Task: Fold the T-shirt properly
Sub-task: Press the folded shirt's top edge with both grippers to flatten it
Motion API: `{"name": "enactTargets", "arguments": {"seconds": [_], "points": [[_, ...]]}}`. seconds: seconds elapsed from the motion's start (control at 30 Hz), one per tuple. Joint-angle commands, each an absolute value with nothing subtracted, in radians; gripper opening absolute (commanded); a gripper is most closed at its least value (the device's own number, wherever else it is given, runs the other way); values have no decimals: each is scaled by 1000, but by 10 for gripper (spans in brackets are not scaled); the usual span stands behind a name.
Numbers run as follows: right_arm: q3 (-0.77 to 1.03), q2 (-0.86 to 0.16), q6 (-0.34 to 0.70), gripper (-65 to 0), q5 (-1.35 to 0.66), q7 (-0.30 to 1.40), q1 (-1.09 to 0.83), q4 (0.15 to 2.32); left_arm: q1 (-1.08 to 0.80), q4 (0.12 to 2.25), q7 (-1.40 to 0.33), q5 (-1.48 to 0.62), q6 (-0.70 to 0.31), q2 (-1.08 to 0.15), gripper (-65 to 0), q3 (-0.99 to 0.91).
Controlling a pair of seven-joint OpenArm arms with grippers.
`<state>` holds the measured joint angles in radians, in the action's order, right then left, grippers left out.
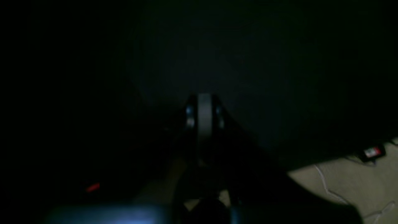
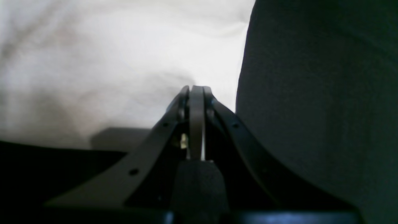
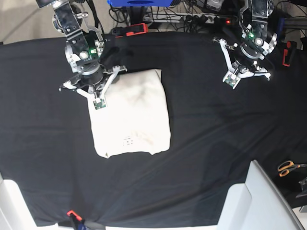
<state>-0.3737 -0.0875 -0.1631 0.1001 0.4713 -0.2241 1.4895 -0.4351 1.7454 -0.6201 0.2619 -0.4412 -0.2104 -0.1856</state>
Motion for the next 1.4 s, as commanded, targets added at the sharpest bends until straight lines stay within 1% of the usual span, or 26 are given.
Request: {"name": "enactTargets", "arguments": {"seconds": [0.0, 0.13, 0.23, 0.5, 0.6, 0.73, 0.87, 0.97, 1.03, 1.23, 1.37], "points": [[-374, -87, -166, -647, 105, 460, -219, 1481, -429, 1764, -601, 263, -430, -220, -650, -191], [-363, -88, -166, -647, 105, 395, -225, 1423, -429, 1762, -599, 263, -430, -220, -650, -191], [-321, -88, -166, -647, 105, 390, -243, 1394, -427, 1762, -599, 269, -430, -220, -650, -191], [-317, -88, -168, -648, 105, 397, -280, 1443, -423, 1758, -599, 269, -430, -222, -650, -191], [-303, -88, -168, -648, 107, 409, -321, 1497, -421, 1758, -598, 269, -430, -222, -650, -191], [-311, -62, -168, -648, 108, 475, -344, 1600, -410, 1758, -598, 265, -430, -222, -650, -185], [-311, -59, -168, -648, 110, 529, -354, 1699, -386, 1759, -599, 262, -430, -216, -650, -182], [-311, -61, -168, -648, 110, 570, -349, 1788, -358, 1779, -596, 262, -430, -176, -650, -180], [-312, -61, -168, -648, 110, 599, -337, 1811, -340, 1794, -596, 260, -430, -133, -650, -159], [-312, -61, -166, -648, 110, 605, -305, 1779, -305, 1788, -596, 260, -430, -36, -650, 64], [-314, -61, -166, -647, 110, 601, -289, 1738, -251, 1739, -595, 262, -429, 36, -650, 136]]}}
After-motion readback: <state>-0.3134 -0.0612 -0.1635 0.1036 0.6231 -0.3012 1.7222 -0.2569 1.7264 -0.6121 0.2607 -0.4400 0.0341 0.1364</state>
